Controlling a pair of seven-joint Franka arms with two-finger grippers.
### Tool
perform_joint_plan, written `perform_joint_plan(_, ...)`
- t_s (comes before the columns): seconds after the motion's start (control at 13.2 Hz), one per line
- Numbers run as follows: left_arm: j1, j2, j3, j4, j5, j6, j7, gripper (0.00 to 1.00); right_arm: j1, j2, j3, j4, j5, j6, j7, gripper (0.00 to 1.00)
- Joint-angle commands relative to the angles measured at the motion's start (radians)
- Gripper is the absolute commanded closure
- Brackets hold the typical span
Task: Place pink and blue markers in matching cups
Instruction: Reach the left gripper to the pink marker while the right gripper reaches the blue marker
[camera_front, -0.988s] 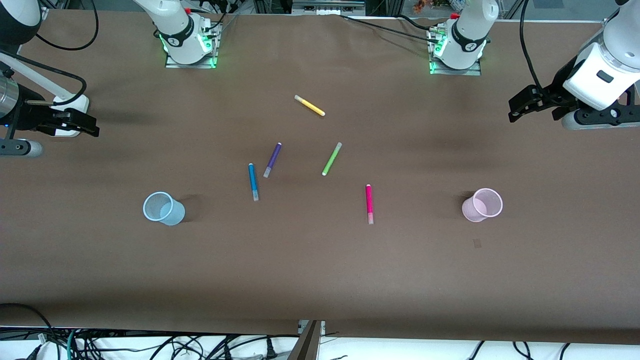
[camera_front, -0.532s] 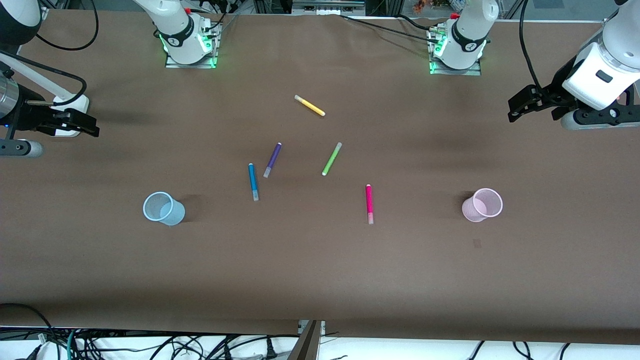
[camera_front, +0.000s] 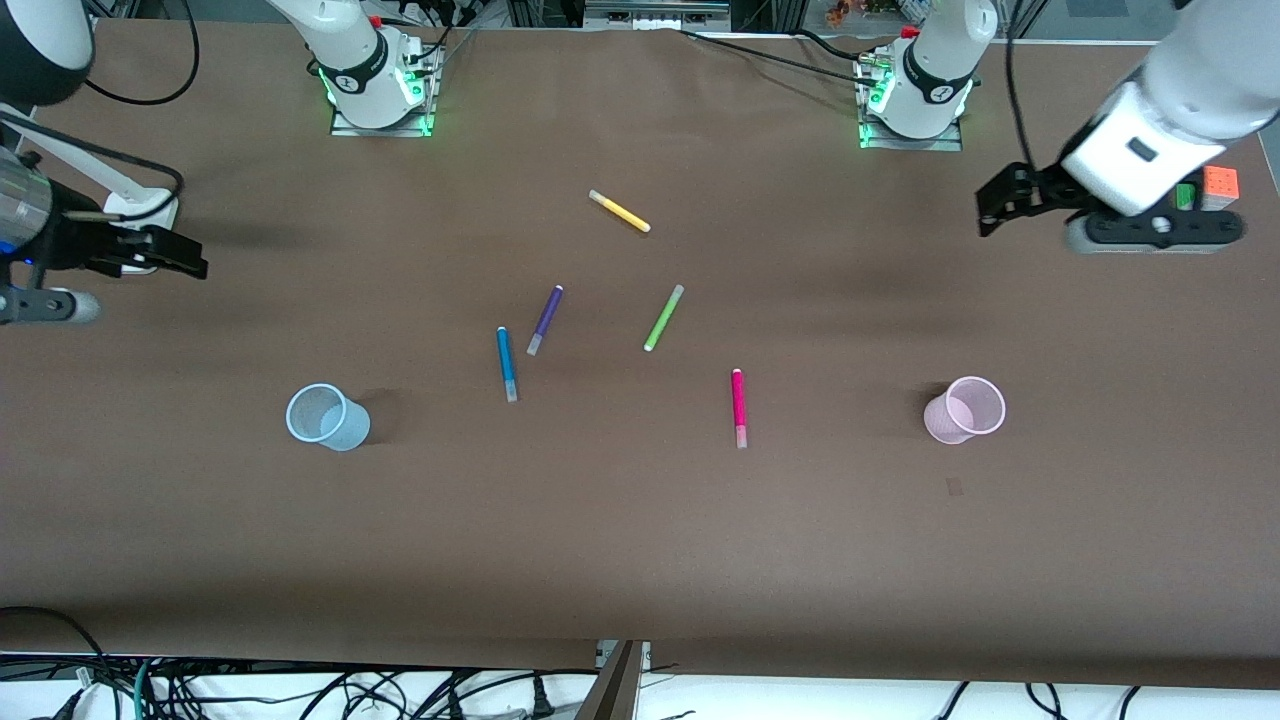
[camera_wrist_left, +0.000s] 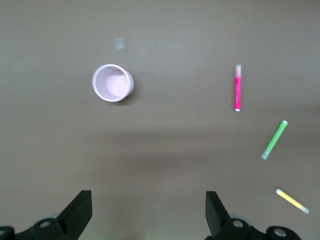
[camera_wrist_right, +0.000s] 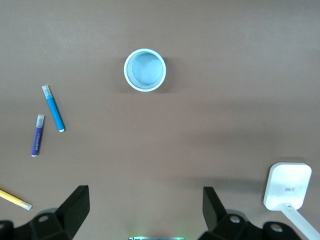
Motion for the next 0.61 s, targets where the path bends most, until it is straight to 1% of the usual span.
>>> perform_joint_plan(0.0, 0.001, 0.067, -0.036, 0.002, -0.016, 0.038, -0.022, 0.0, 0.045, 0.048, 0.008, 0.009, 0.035, 0.029, -0.006, 0.0)
perform_joint_plan(0.15, -0.003, 0.114, -0.053, -0.003, -0.016, 0.093, -0.051, 0.0, 0.068, 0.099, 0.007, 0.009, 0.09, 0.031, -0.009, 0.0)
perform_joint_plan(0.3, -0.042, 0.157, -0.065, -0.027, -0.016, 0.181, -0.123, 0.0, 0.087, 0.18, 0.008, 0.01, 0.115, 0.052, -0.012, 0.0)
perform_joint_plan(0.46, -0.091, 0.225, -0.065, -0.034, -0.013, 0.271, -0.196, 0.0, 0.139, 0.255, 0.008, 0.0, 0.126, 0.172, -0.007, 0.0)
perform_joint_plan(0.53, -0.106, 0.258, -0.065, -0.035, 0.011, 0.313, -0.22, 0.0, 0.162, 0.289, 0.007, -0.004, 0.126, 0.226, -0.003, 0.0)
